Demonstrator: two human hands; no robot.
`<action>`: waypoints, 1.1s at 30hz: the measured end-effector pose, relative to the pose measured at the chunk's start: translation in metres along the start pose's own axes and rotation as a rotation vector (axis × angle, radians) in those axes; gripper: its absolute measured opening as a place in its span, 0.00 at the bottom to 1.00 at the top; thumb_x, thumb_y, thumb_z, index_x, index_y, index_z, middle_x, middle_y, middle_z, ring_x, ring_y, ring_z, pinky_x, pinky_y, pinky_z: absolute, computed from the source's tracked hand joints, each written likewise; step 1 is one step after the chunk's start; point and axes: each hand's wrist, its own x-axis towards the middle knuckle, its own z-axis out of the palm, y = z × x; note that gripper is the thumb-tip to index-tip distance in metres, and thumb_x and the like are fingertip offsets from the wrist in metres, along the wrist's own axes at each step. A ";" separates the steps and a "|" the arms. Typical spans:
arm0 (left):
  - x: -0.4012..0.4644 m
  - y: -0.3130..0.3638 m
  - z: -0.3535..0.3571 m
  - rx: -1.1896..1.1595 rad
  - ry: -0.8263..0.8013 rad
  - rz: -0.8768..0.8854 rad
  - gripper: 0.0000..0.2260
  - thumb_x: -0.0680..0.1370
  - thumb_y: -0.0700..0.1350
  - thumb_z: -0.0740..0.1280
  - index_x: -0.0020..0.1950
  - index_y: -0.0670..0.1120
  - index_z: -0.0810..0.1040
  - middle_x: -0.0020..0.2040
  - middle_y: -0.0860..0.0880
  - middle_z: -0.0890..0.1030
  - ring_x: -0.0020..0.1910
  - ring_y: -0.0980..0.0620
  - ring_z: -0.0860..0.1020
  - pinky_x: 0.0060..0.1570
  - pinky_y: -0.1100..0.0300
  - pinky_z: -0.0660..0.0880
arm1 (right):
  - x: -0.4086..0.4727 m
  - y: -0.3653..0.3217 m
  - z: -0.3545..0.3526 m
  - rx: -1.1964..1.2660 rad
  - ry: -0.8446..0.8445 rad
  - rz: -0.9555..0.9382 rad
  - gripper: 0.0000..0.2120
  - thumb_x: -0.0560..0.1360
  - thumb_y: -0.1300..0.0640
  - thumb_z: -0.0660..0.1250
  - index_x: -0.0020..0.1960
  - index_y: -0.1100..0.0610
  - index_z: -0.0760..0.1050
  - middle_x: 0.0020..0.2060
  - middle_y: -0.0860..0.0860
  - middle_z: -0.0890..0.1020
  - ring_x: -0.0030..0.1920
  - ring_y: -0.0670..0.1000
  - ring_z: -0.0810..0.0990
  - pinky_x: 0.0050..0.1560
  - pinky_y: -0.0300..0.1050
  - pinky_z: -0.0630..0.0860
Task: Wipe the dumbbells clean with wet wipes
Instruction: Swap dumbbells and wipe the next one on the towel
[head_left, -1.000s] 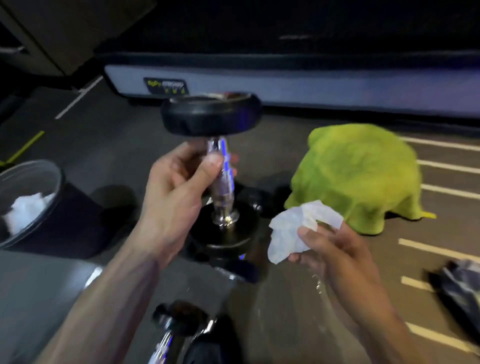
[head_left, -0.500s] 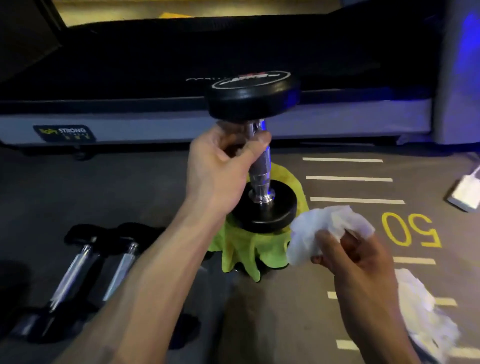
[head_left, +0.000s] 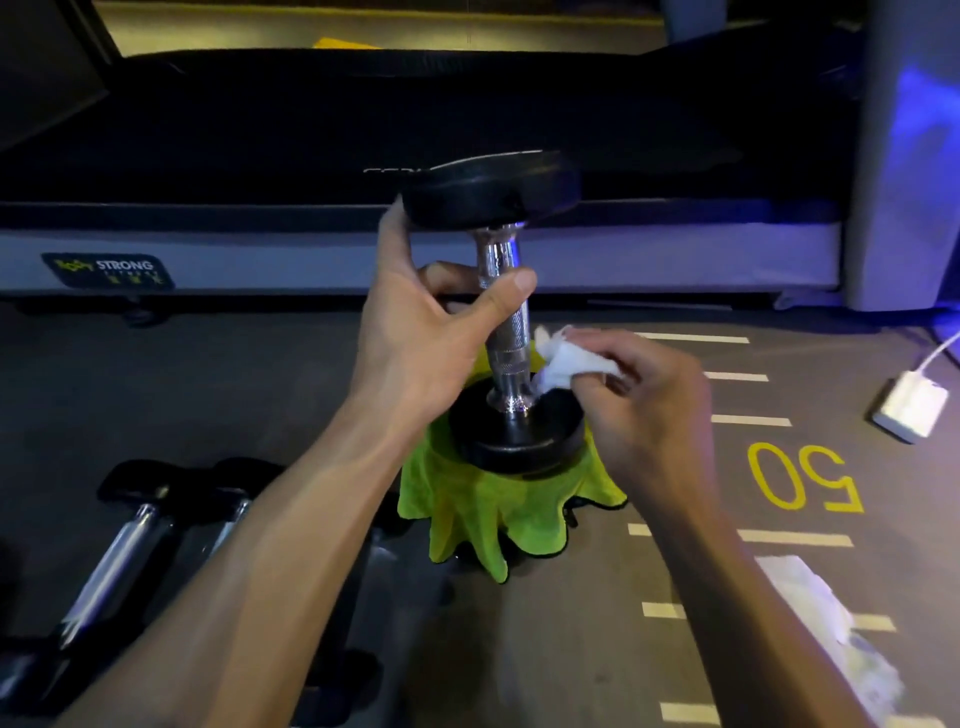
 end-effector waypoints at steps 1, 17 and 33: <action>0.001 0.000 -0.003 0.029 -0.015 0.037 0.47 0.74 0.45 0.80 0.84 0.54 0.54 0.46 0.56 0.87 0.46 0.59 0.85 0.55 0.51 0.84 | -0.003 0.002 0.002 -0.027 -0.039 -0.014 0.14 0.72 0.66 0.71 0.52 0.52 0.87 0.50 0.42 0.88 0.54 0.41 0.85 0.58 0.49 0.82; 0.006 0.019 -0.023 0.537 -0.030 0.418 0.38 0.69 0.54 0.83 0.74 0.53 0.68 0.68 0.54 0.68 0.63 0.61 0.71 0.53 0.76 0.68 | -0.011 -0.017 0.001 -0.143 -0.207 0.076 0.06 0.75 0.55 0.76 0.44 0.44 0.86 0.48 0.38 0.86 0.51 0.37 0.83 0.52 0.31 0.75; 0.002 0.021 -0.017 0.495 -0.007 0.469 0.35 0.68 0.50 0.83 0.70 0.51 0.71 0.65 0.55 0.70 0.61 0.61 0.74 0.54 0.73 0.71 | -0.025 -0.027 0.013 -0.234 -0.123 -0.101 0.09 0.72 0.51 0.78 0.38 0.50 0.80 0.36 0.43 0.79 0.40 0.45 0.77 0.38 0.41 0.69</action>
